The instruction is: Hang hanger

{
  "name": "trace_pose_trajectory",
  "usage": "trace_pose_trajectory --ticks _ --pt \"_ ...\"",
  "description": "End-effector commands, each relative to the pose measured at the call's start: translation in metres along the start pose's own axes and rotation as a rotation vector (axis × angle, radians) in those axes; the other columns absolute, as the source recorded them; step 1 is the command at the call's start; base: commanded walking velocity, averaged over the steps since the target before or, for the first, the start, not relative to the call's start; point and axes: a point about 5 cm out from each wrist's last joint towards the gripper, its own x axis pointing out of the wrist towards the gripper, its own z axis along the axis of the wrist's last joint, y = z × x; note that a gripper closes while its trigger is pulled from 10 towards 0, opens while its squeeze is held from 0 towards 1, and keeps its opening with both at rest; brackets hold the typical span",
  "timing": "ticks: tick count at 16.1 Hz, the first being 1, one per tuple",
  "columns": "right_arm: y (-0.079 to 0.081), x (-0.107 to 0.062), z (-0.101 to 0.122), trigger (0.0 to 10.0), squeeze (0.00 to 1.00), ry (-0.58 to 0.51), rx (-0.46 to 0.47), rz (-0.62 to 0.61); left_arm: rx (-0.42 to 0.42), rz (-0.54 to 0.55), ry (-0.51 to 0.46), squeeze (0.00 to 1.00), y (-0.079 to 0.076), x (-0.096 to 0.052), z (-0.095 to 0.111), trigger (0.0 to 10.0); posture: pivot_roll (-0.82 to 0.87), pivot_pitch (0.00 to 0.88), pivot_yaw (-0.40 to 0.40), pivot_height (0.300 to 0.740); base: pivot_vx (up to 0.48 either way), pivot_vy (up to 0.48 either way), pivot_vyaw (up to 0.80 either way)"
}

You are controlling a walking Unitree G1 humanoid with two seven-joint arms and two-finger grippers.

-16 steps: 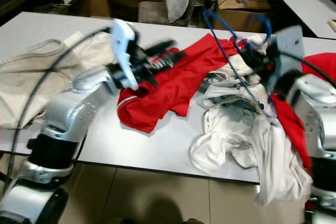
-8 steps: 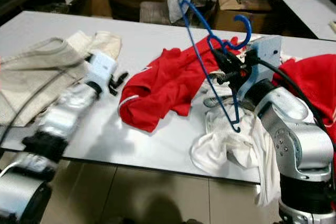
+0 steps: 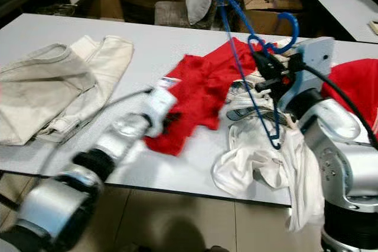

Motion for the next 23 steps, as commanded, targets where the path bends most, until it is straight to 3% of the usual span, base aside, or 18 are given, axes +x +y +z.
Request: trace_pose_trajectory --ticks 1,2,4,6,7,9,10,12,13,14,15,18,20,21,22,23 --pt "0.0 -0.003 0.006 10.0 0.0 -0.015 -0.003 -0.001 -0.026 -0.117 -0.029 0.0 -0.016 0.005 0.003 10.0 -0.21 0.0 0.018 0.74 0.0 0.0 0.0" --pt "0.0 -0.003 0.006 10.0 0.0 -0.015 -0.003 -0.002 -0.038 -0.143 -0.044 0.0 -0.02 0.006 0.004 10.0 -0.21 0.0 0.018 0.74 0.0 0.0 0.0" --pt "-0.002 0.001 0.007 10.0 0.0 -0.021 -0.004 0.0 -0.202 -0.233 -0.239 0.0 -0.037 0.013 0.037 10.0 -0.21 0.0 0.012 0.74 0.0 0.0 0.0" --pt "-0.001 0.003 0.008 10.0 0.0 -0.022 -0.002 0.004 -0.223 -0.209 -0.296 0.0 -0.032 0.013 0.05 10.0 -0.2 0.0 0.004 0.74 0.0 0.0 0.0" --pt "0.0 0.006 0.007 10.0 0.0 -0.014 0.01 0.011 -0.165 -0.129 -0.305 0.0 -0.015 0.009 0.054 10.0 -0.2 0.0 0.001 0.74 0.0 0.0 0.0" --pt "0.002 0.007 0.006 10.0 0.0 -0.014 0.025 0.009 -0.012 -0.081 -0.339 0.0 0.004 -0.002 0.062 10.0 -0.19 0.0 0.004 0.74 0.0 0.0 0.0" --pt "0.004 0.008 0.005 10.0 0.0 -0.018 0.051 0.014 -0.041 -0.079 -0.386 0.0 0.01 -0.007 0.071 10.0 -0.19 0.0 0.009 0.74 0.0 0.0 0.0" --pt "0.006 0.009 0.004 10.0 0.0 -0.022 0.05 -0.001 -0.07 -0.057 -0.499 0.0 0.026 -0.025 0.09 10.0 -0.19 0.0 0.009 0.74 0.0 0.0 0.0" --pt "0.012 0.011 0.002 10.0 0.0 -0.029 0.062 0.0 -0.038 -0.004 -0.531 0.0 0.039 -0.042 0.1 10.0 -0.18 0.0 0.02 0.74 0.0 0.0 0.0" --pt "0.014 0.012 0.0 10.0 0.0 -0.032 0.058 -0.002 -0.013 0.028 -0.527 0.0 0.045 -0.05 0.103 10.0 -0.18 0.0 0.02 0.74 0.0 0.0 0.0" --pt "0.027 0.012 -0.008 10.0 0.0 -0.032 0.142 -0.007 -0.014 0.132 -0.553 0.0 0.059 -0.081 0.108 10.0 -0.17 0.0 0.024 0.74 0.0 0.0 0.0" --pt "0.04 0.005 -0.024 10.0 0.0 -0.008 0.242 -0.035 -0.034 0.255 -0.484 0.0 0.068 -0.119 0.075 10.0 -0.14 0.0 0.037 0.74 0.0 0.0 0.0" --pt "0.055 -0.004 -0.031 10.0 0.0 -0.043 0.397 -0.003 -0.146 0.347 -0.387 0.0 0.064 -0.147 0.044 10.0 -0.13 0.0 0.045 0.74 0.0 0.0 0.0" --pt "0.058 -0.006 -0.031 10.0 0.0 -0.075 0.455 -0.03 -0.165 0.352 -0.368 0.0 0.059 -0.15 0.04 10.0 -0.14 0.0 0.045 0.74 0.0 0.0 0.0" --pt "0.059 -0.009 -0.031 10.0 0.0 -0.091 0.471 -0.061 -0.19 0.354 -0.383 0.47 0.055 -0.15 0.042 10.0 -0.14 0.0 0.052 0.74 0.0 0.0 0.0" --pt "0.059 -0.01 -0.031 10.0 0.0 -0.093 0.47 -0.069 -0.2 0.356 -0.388 1.0 0.054 -0.15 0.042 10.0 -0.14 0.0 0.052 0.74 0.0 0.0 0.0"
